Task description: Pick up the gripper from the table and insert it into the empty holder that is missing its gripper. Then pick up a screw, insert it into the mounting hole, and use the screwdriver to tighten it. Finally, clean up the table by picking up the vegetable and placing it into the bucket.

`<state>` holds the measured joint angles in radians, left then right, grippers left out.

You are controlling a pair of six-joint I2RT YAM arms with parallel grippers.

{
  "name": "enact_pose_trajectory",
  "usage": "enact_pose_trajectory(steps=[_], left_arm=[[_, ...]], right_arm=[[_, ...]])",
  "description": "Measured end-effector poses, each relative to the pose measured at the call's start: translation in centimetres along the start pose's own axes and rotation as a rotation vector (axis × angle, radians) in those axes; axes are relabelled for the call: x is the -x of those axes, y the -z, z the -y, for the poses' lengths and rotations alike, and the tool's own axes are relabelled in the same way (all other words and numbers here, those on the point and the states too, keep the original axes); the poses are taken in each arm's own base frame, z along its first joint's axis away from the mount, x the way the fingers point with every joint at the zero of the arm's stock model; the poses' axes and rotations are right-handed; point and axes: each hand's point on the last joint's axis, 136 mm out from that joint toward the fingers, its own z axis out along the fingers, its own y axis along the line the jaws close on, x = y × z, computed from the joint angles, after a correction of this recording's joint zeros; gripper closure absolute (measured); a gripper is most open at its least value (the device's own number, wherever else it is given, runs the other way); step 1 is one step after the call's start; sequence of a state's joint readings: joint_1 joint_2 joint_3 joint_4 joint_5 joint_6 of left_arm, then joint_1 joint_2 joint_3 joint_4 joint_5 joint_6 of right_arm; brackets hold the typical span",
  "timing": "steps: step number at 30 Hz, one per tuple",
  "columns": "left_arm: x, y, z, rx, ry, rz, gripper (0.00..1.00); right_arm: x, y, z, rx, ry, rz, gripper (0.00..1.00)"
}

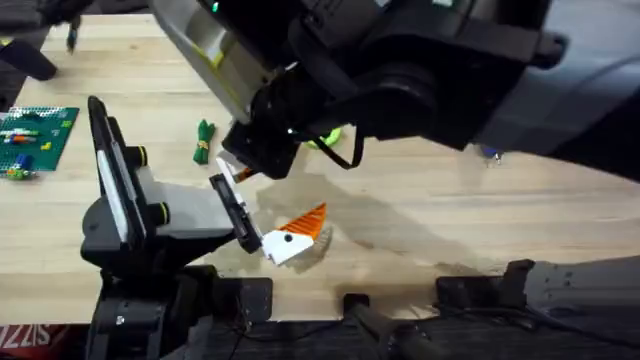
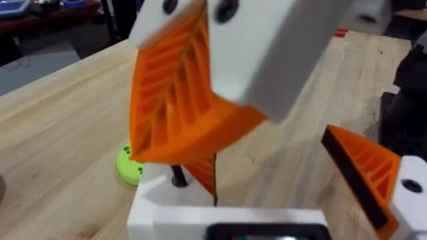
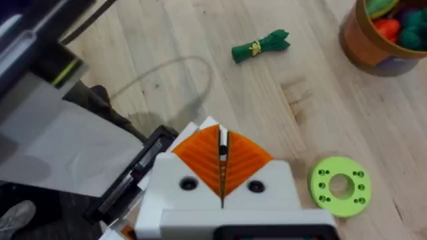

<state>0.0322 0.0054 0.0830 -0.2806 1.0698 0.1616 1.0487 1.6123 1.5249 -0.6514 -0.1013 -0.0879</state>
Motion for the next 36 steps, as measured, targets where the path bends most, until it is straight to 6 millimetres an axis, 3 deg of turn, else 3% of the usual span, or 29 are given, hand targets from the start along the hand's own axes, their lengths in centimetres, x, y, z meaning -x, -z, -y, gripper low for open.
enact_pose_trajectory(steps=[36], left_arm=[[0.0, 0.0, 0.0, 0.001, 0.004, 0.000, 0.015]], right_arm=[[-1.3, -0.1, -1.3, 0.012, 0.016, -0.056, 0.998]])
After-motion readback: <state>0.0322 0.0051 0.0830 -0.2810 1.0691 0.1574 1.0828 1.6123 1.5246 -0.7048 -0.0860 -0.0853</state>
